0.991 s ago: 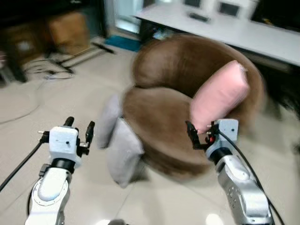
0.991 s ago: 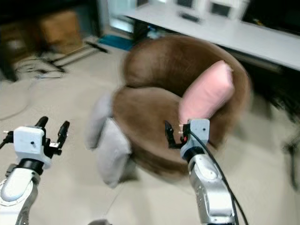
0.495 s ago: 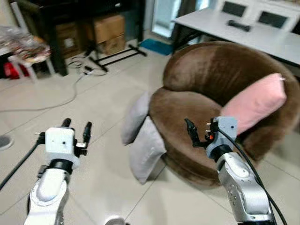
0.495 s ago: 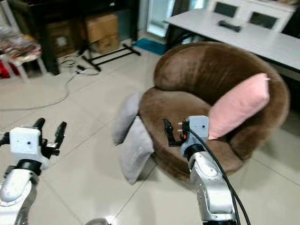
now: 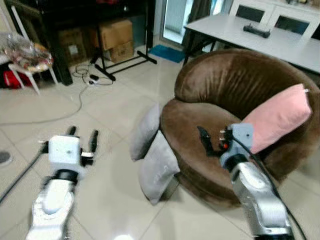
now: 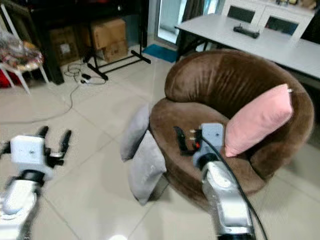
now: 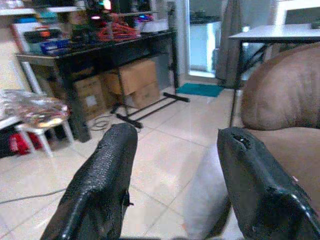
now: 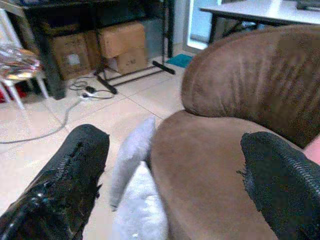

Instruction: Move the pillow to the sofa from floor

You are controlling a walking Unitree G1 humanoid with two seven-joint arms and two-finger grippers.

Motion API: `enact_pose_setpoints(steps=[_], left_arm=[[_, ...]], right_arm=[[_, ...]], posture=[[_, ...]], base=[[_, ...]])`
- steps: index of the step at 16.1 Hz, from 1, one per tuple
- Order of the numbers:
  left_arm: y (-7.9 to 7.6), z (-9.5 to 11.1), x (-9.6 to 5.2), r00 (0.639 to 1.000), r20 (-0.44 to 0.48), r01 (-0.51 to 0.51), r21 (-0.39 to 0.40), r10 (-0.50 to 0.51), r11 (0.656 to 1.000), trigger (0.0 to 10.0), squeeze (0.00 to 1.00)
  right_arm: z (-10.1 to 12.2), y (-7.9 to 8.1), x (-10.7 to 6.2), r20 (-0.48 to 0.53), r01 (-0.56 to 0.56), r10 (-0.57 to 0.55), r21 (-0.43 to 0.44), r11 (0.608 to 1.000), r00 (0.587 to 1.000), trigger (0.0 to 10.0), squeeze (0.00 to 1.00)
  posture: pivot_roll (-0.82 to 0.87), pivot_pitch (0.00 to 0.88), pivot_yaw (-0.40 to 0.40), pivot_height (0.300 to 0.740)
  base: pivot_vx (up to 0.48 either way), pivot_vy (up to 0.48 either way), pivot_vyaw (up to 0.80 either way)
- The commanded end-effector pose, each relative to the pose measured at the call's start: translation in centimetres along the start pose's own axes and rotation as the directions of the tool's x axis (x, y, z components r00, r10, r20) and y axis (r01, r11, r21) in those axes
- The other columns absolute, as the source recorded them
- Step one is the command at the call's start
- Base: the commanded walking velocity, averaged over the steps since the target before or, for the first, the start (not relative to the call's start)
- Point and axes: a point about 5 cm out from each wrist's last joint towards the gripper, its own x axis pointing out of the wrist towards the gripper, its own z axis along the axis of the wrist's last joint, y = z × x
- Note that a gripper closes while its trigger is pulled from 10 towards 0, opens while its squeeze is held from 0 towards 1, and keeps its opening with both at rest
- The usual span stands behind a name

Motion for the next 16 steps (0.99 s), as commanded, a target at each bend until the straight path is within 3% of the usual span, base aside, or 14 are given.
enact_pose_setpoints(steps=[1, 16], left_arm=[[0.43, 0.11, 0.04, 1.0, -0.001, -0.005, 0.007, 0.005, 1.0, 10.0, 0.0], [0.11, -0.08, -0.05, 1.0, -0.005, 0.009, 0.006, -0.009, 1.0, 10.0, 0.0]], right_arm=[[0.43, 0.23, 0.21, 0.017, -0.007, 0.007, -0.005, 1.0, 1.0, 10.0, 0.0], [0.35, -0.17, 0.16, 0.009, 0.01, -0.01, -0.014, 1.0, 1.0, 10.0, 0.0]], posture=[[0.1, 0.0, -0.057, 0.74], [0.1, 0.0, -0.059, 0.74]], base=[[0.337, 0.0, 0.0], [0.344, 0.0, 0.0]])
